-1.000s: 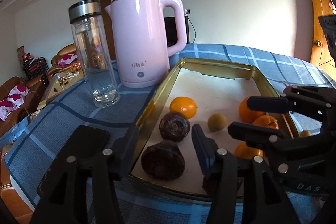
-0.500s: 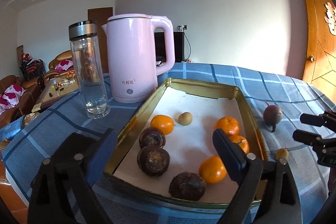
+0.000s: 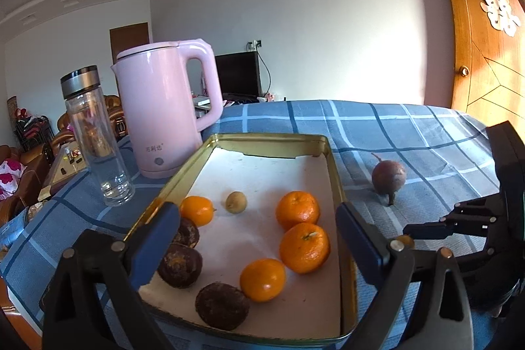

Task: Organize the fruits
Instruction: 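Grasp another small yellow fruit on the cloth with the right gripper, then grasp the large reddish passion fruit with the left gripper while the right holds the yellow fruit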

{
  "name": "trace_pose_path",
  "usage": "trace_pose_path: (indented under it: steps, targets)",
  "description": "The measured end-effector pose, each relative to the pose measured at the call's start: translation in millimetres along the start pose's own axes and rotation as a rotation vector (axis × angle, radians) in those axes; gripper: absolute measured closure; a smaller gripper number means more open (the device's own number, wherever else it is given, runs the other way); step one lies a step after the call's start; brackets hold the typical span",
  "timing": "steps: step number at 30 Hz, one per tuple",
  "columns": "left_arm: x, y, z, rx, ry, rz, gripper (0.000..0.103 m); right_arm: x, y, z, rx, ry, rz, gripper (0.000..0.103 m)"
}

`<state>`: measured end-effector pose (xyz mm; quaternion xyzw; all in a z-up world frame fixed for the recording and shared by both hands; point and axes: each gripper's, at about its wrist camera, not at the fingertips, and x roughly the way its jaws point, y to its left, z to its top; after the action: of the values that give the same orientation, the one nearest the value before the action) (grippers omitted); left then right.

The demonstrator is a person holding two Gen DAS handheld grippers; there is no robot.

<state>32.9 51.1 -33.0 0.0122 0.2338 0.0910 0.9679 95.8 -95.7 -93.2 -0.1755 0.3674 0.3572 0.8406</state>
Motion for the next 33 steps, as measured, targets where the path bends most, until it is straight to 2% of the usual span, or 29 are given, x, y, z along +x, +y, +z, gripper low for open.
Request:
trace_pose_path:
  steps: [6, 8, 14, 21, 28, 33]
  targets:
    - [7, -42, 19, 0.054, 0.010, -0.085, 0.005, -18, -34, -4, 0.076, -0.065, -0.097, 0.071]
    - [17, -57, 23, 0.055, 0.048, -0.142, 0.005, -25, -52, -5, 0.113, -0.081, -0.159, 0.071]
    - [57, -102, 31, 0.082, 0.159, -0.193, 0.005, -45, -114, -10, 0.262, -0.125, -0.257, 0.071]
    - [92, -137, 35, 0.099, 0.242, -0.217, 0.005, -41, -139, -11, 0.328, -0.127, -0.280, 0.071]
    - [124, -154, 35, 0.118, 0.287, -0.195, 0.008, -36, -148, -16, 0.364, -0.126, -0.276, 0.071]
    - [142, -159, 31, 0.116, 0.332, -0.211, 0.022, -36, -149, -17, 0.367, -0.128, -0.268, 0.071]
